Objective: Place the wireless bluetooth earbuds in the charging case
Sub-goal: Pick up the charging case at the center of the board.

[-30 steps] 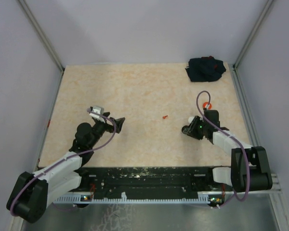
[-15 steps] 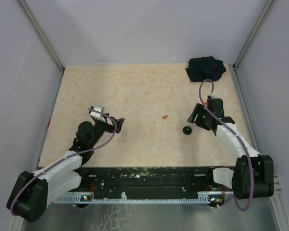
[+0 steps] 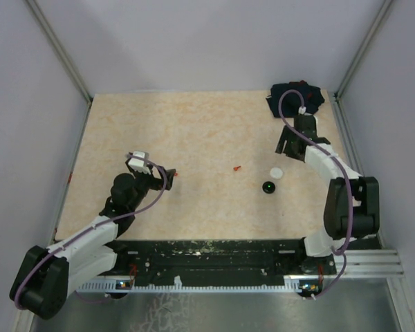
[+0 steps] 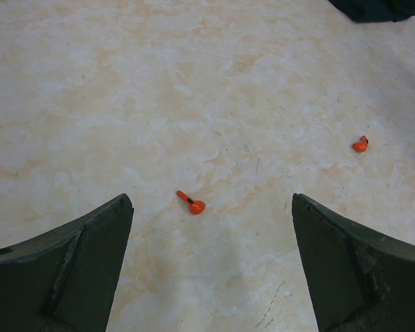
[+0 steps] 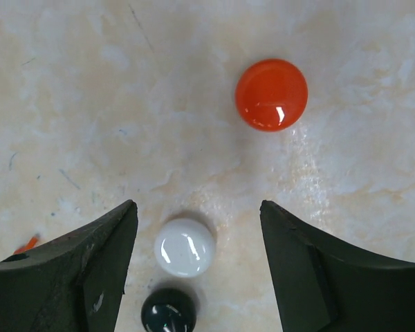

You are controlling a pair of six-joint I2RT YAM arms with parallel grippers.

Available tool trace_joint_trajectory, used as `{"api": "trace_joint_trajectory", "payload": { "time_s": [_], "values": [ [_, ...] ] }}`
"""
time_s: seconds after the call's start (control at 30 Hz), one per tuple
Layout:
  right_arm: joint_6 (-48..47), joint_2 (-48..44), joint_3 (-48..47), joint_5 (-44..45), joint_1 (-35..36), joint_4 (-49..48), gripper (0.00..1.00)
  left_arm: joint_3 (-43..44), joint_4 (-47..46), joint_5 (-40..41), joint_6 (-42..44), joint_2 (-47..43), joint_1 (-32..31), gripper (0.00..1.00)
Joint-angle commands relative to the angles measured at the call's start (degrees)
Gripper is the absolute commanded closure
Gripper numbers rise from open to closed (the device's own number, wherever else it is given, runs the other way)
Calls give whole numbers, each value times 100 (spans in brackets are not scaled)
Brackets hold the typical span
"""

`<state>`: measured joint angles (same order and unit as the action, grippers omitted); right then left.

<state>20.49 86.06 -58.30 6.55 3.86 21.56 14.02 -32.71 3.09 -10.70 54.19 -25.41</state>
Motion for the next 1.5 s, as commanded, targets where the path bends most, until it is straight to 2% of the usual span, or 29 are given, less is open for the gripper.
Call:
{"api": "trace_joint_trajectory", "payload": {
  "time_s": [0.0, 0.23, 0.43, 0.73, 0.87, 1.17, 1.47],
  "values": [
    [-275, 537, -523, 366, -232, -459, 28, 165, 98, 165, -46, -11, -23, 0],
    [-642, 1539, -1309, 331, -443, -268, 26, 229, 134, 138, -30, 105, -23, 0],
    [-604, 2091, -1668, 187, -581, -118, 26, 250, 123, 126, -14, 186, -20, 0],
    [-733, 2327, -1660, -266, -701, -189, 30, 272, 98, 39, 0, 269, -17, 0],
    [-698, 2384, -1640, -133, -702, -173, 32, 286, 98, -25, -20, 314, -22, 0],
    [-444, 2257, -1664, 206, -719, -225, 31, 294, 79, -67, -38, 359, -17, 0],
    [-673, 2540, -2017, -58, -717, -532, 30, 325, 107, -87, -31, 398, -18, 0]
  ]
}}
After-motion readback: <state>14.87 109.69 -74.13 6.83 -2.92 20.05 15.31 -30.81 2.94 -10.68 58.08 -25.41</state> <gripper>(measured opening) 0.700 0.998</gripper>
